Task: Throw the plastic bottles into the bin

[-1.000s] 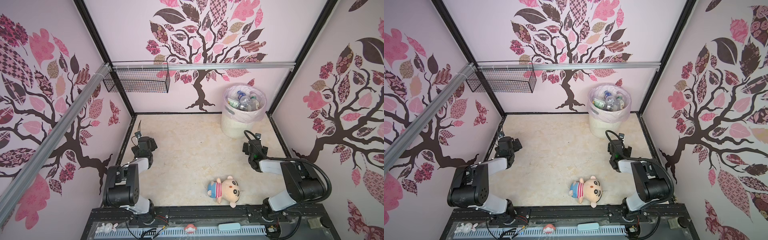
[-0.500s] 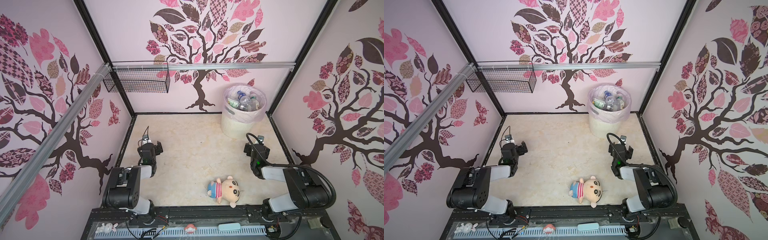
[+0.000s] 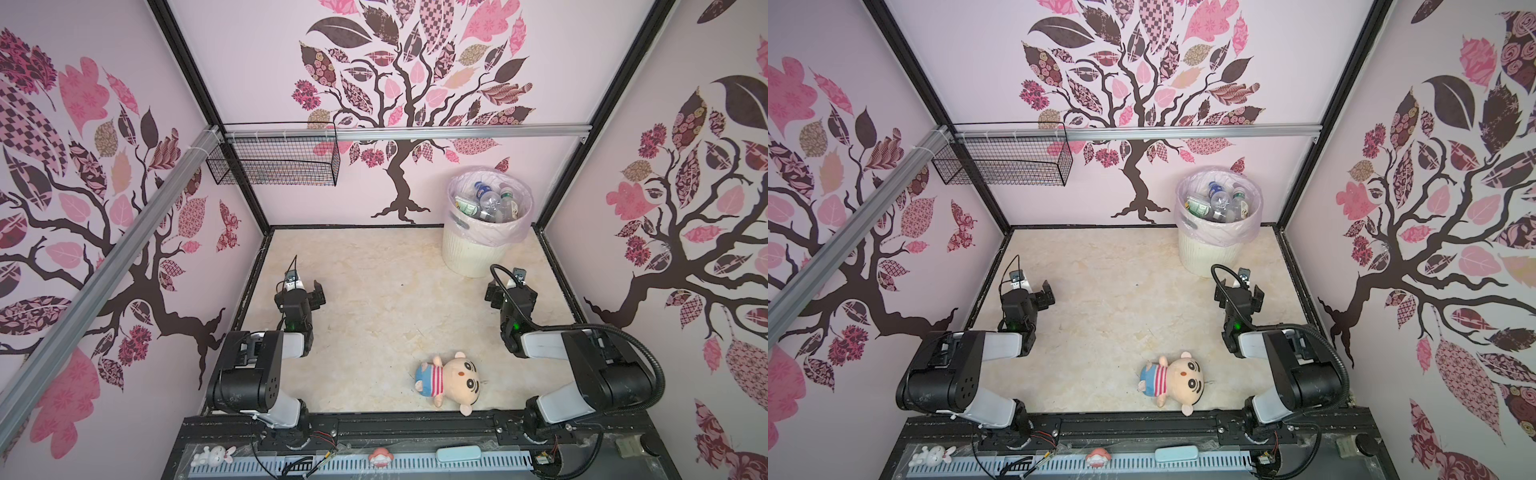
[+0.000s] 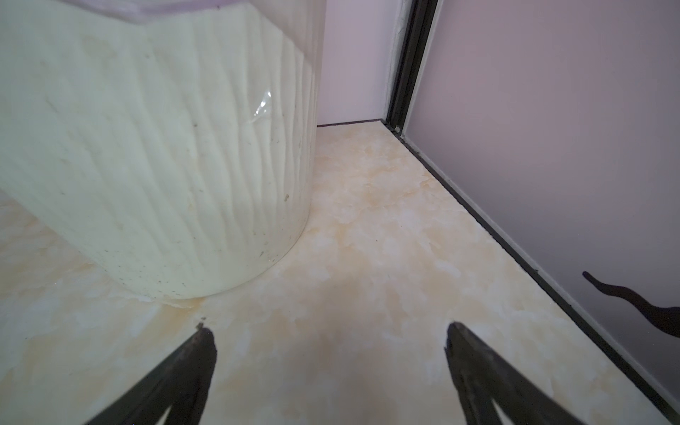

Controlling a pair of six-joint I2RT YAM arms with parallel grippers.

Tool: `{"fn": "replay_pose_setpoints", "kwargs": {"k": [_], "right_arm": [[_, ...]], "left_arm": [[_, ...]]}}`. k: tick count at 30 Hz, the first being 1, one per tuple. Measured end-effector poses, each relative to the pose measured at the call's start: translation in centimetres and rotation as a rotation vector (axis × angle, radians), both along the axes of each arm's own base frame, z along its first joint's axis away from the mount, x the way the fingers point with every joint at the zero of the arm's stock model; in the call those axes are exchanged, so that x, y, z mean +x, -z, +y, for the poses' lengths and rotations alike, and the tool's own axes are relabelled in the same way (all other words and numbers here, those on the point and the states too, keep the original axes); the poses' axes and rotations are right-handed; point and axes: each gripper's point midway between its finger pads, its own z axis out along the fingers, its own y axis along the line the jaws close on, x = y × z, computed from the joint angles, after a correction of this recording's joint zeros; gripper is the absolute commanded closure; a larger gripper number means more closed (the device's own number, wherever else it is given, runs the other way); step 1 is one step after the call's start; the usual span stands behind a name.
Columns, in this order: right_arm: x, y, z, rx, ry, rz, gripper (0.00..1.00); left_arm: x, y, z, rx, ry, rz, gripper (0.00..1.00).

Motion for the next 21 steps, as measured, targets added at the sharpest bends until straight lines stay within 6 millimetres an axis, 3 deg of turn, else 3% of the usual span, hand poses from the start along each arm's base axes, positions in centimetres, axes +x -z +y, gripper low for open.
{"fn": "replay_pose_setpoints", "kwargs": {"k": [5, 13, 17, 21], "right_arm": [[-1.1, 0.5, -0.1, -0.009, -0.003, -0.009, 0.01], [-4.6, 1.0, 0.1, -0.012, -0.055, -0.092, 0.0], [-3.9, 1.3, 0.4, -0.022, -0.065, -0.087, 0.01], [-0.9, -0.9, -0.4, 0.025, -0.041, -0.132, 0.0]], "left_arm": [[0.1, -0.2, 0.0, 0.0, 0.0, -0.01, 0.03], [0.1, -0.2, 0.0, 0.0, 0.0, -0.01, 0.03], [0.1, -0.2, 0.0, 0.0, 0.0, -0.01, 0.03], [0.1, -0.2, 0.0, 0.0, 0.0, -0.01, 0.03]]}}
